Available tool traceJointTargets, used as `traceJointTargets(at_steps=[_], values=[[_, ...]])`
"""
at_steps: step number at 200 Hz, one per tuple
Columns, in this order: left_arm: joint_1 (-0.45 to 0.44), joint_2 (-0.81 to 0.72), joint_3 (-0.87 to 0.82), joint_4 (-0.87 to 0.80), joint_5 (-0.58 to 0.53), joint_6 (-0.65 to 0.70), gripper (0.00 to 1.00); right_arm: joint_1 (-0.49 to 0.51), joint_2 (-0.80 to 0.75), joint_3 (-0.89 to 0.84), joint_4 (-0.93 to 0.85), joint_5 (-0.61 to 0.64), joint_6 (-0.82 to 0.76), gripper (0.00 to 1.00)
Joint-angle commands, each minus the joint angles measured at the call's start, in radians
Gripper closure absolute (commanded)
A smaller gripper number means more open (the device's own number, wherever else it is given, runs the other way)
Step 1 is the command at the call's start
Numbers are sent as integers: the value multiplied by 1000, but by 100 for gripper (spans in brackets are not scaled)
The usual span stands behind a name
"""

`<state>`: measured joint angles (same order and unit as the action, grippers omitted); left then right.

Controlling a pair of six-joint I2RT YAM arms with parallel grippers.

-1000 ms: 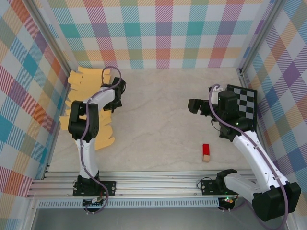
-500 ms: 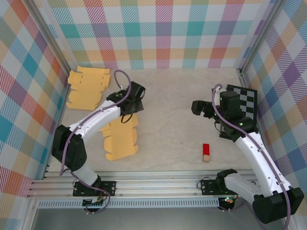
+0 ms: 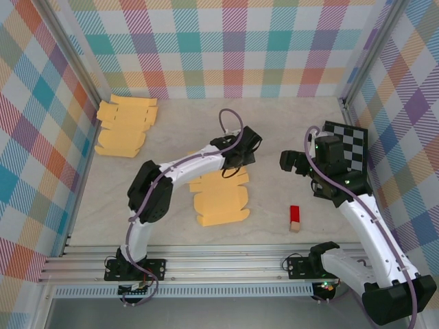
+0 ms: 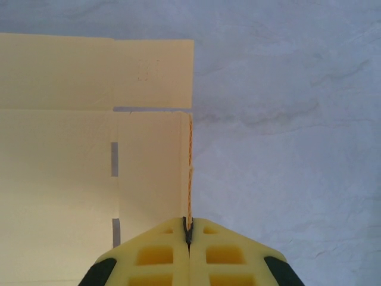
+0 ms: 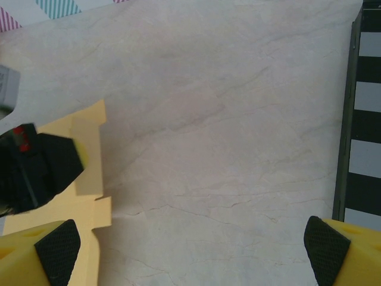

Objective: Fold the paper box

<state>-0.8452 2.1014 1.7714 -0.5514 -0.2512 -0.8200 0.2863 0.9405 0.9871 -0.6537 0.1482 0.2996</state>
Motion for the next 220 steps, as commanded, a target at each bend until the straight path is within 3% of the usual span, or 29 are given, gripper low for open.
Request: traceJointTargets(at_steps=[1,10,22,47,90,109,128,170,199,214,220], values=[[-10,6,80,-13,-3,-3,79,7,-8,-13,-14,9,-1,0],[0,-22,66,-20,-26,9,65,7,-9,-14,-12,5,-6,0],[26,-89,0,-2,-28,29,56,7,-5,-13,-9,-1,-14,0],[136,-282,-214,60,52,70,55,6,29,-3,9,-47,-32,0],[403,-570,-579,37,242,210,40,42,161,29,94,-190,-73,0],[509,-622,-729,86,314,255,37,74,241,60,127,-217,-99,0],[563,-576,-781,141,412,308,33,88,319,90,168,-300,-156,2],[622,-477,-845,336,472,309,33,100,416,160,167,-417,-255,5],[625,-353,-842,487,640,302,37,100,438,173,156,-470,-298,5],[624,-300,-830,543,696,313,44,100,443,171,184,-517,-339,5],[624,-289,-821,548,700,320,56,100,448,174,190,-539,-363,6]])
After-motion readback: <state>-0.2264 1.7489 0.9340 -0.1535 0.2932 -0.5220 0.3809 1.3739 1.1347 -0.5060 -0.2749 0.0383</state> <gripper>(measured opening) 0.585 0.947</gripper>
